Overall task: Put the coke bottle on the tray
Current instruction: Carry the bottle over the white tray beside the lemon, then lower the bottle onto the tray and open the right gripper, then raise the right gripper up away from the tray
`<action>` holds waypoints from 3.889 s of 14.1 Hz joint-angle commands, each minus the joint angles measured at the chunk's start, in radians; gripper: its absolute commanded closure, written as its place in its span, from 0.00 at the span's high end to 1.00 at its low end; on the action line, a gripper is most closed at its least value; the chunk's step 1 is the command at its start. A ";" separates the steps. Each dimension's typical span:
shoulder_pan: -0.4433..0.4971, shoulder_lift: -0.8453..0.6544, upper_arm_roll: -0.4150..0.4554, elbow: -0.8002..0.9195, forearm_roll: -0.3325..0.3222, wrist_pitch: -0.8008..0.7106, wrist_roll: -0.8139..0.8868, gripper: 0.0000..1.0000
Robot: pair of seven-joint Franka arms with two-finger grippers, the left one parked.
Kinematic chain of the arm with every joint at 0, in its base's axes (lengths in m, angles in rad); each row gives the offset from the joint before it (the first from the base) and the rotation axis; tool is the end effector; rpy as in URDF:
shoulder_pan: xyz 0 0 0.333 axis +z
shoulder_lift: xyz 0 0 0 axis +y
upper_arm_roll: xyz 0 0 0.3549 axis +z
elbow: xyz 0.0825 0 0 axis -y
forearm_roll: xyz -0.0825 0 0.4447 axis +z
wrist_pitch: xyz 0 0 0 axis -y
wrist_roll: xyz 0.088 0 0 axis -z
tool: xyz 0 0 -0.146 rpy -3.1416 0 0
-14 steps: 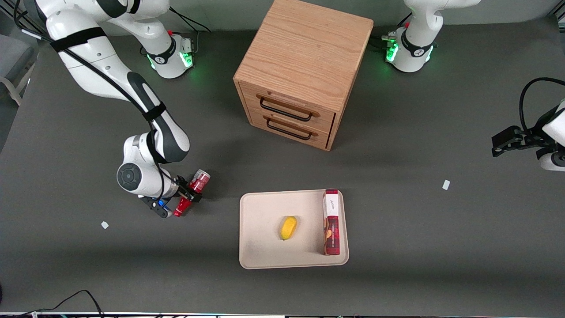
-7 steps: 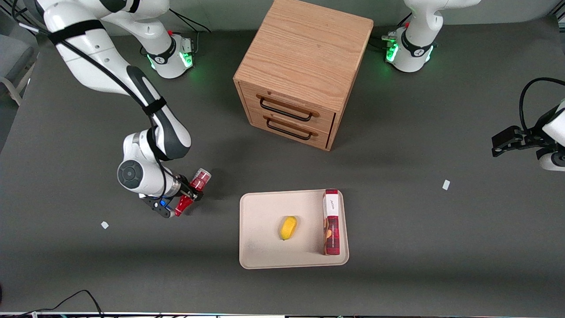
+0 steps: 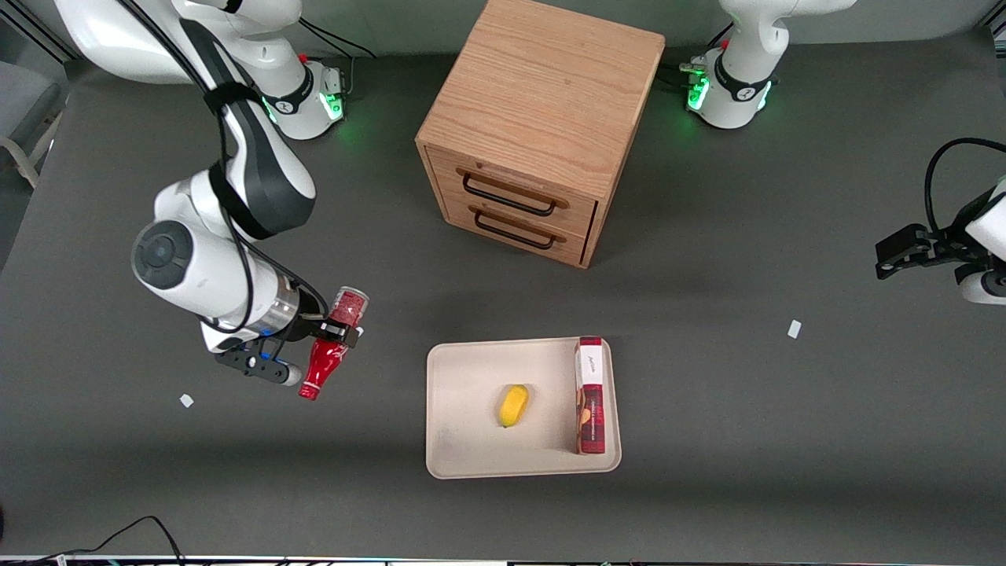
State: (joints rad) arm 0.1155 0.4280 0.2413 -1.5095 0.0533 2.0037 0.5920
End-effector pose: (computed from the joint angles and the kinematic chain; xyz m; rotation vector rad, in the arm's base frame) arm 0.7219 0.2494 0.4080 -2.9455 0.4160 -0.0024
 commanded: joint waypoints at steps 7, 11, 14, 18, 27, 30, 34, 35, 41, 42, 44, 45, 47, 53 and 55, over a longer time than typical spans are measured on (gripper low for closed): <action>0.082 0.510 0.090 0.430 -0.003 0.114 -0.014 0.00; 0.116 0.595 0.088 0.423 -0.010 0.230 0.074 0.00; 0.130 0.624 0.076 0.422 -0.015 0.256 0.078 0.00; 0.128 0.646 0.062 0.423 -0.023 0.273 0.075 0.00; 0.130 0.646 0.055 0.422 -0.047 0.273 0.077 1.00; 0.116 0.583 0.056 0.408 -0.082 0.219 0.086 1.00; 0.063 0.315 0.056 0.353 -0.111 -0.088 0.081 1.00; 0.050 0.261 0.055 0.353 -0.113 -0.164 0.077 1.00; 0.004 -0.056 -0.057 0.353 -0.101 -0.557 -0.098 1.00; 0.003 -0.104 -0.086 0.350 -0.101 -0.597 -0.125 1.00; -0.008 -0.207 -0.155 0.290 -0.096 -0.649 -0.240 1.00; -0.010 -0.269 -0.187 0.222 -0.096 -0.646 -0.294 1.00; -0.010 -0.377 -0.227 0.079 -0.090 -0.626 -0.308 1.00; -0.008 -0.601 -0.255 -0.230 -0.047 -0.513 -0.310 1.00; -0.002 -0.588 -0.255 -0.190 -0.041 -0.520 -0.308 1.00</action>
State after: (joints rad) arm 0.1015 -0.1380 -0.0052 -1.6903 -0.0069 1.4603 0.2968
